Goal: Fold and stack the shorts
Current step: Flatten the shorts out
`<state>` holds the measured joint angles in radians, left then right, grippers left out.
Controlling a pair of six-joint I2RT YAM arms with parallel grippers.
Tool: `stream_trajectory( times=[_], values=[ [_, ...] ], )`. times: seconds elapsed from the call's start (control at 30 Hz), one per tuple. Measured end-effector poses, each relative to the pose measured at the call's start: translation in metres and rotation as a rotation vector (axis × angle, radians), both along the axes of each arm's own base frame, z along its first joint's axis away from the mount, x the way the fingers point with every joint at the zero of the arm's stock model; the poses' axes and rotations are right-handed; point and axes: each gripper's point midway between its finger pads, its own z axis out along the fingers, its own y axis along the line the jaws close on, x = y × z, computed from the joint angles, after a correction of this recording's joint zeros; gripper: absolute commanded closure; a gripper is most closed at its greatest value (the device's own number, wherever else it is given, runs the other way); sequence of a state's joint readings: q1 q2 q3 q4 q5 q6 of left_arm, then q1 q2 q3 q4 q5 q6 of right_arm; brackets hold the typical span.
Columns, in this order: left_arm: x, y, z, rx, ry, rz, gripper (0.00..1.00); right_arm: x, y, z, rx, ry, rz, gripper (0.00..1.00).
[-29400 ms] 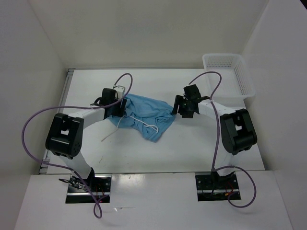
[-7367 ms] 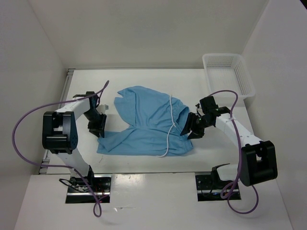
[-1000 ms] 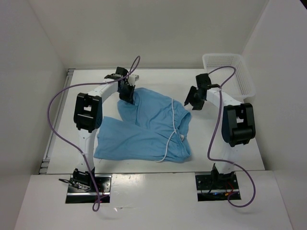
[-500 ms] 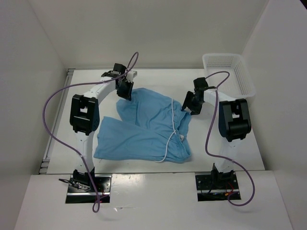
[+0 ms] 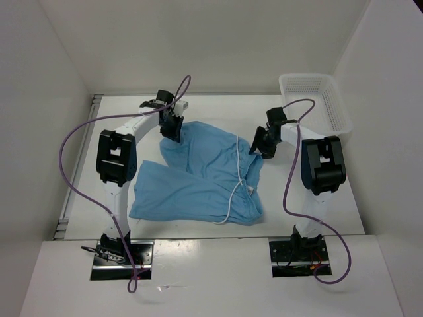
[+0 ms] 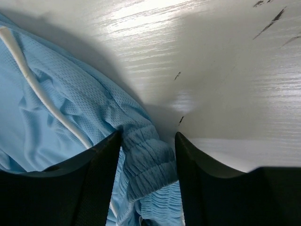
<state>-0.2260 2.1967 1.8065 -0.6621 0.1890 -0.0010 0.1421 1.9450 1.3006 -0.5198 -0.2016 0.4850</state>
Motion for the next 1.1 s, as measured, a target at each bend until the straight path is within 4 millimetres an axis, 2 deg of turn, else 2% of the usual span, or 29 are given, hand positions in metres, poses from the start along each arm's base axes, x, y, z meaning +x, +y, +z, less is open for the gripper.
stream_trajectory(
  times=[0.03,0.1,0.13,0.17,0.3,0.4,0.47,0.6,0.7,0.77,0.87,0.9,1.0,1.07,1.1],
  values=[
    [0.000,0.000,0.000,-0.002,0.002,0.002,0.87,-0.001,0.000,0.000,-0.001,0.000,0.005,0.60],
    [-0.001,-0.001,0.000,-0.006,0.004,0.000,0.99,-0.004,0.000,-0.003,0.000,0.006,0.012,0.79],
    [-0.001,-0.001,0.000,-0.007,0.005,-0.001,1.00,-0.005,0.000,-0.005,0.000,0.011,0.016,0.96],
    [-0.001,-0.001,0.000,-0.008,0.005,-0.002,1.00,-0.007,0.001,-0.005,0.004,0.015,0.020,1.00],
    [-0.009,0.002,-0.003,0.003,0.031,0.002,1.00,-0.009,0.007,-0.004,0.039,0.023,0.030,1.00],
    [-0.032,0.019,-0.004,0.044,0.074,0.027,1.00,-0.008,0.009,-0.006,0.054,0.029,0.038,1.00],
    [-0.052,0.039,0.006,0.084,0.098,0.062,1.00,-0.005,0.010,-0.004,0.053,0.025,0.040,1.00],
    [-0.090,0.095,0.028,0.196,0.097,0.177,1.00,0.007,0.008,0.002,0.037,-0.004,0.042,1.00],
    [-0.128,0.131,0.024,0.297,0.154,0.244,1.00,0.016,0.007,0.009,0.027,-0.030,0.041,1.00],
    [-0.152,0.141,0.010,0.346,0.225,0.248,0.87,0.022,0.007,0.014,0.026,-0.048,0.042,1.00],
    [-0.187,0.148,-0.012,0.402,0.356,0.233,0.47,0.026,0.007,0.019,0.021,-0.064,0.046,1.00],
    [-0.194,0.150,-0.014,0.415,0.387,0.224,0.43,0.026,0.008,0.019,0.020,-0.066,0.052,1.00],
    [-0.191,0.153,-0.014,0.435,0.395,0.227,0.40,0.024,0.011,0.018,0.010,-0.068,0.081,1.00],
    [-0.171,0.151,-0.002,0.425,0.341,0.239,0.40,0.022,0.015,0.017,0.005,-0.067,0.106,1.00],
    [-0.152,0.150,0.009,0.412,0.285,0.249,0.40,0.022,0.017,0.017,0.002,-0.067,0.117,1.00]
  ],
)
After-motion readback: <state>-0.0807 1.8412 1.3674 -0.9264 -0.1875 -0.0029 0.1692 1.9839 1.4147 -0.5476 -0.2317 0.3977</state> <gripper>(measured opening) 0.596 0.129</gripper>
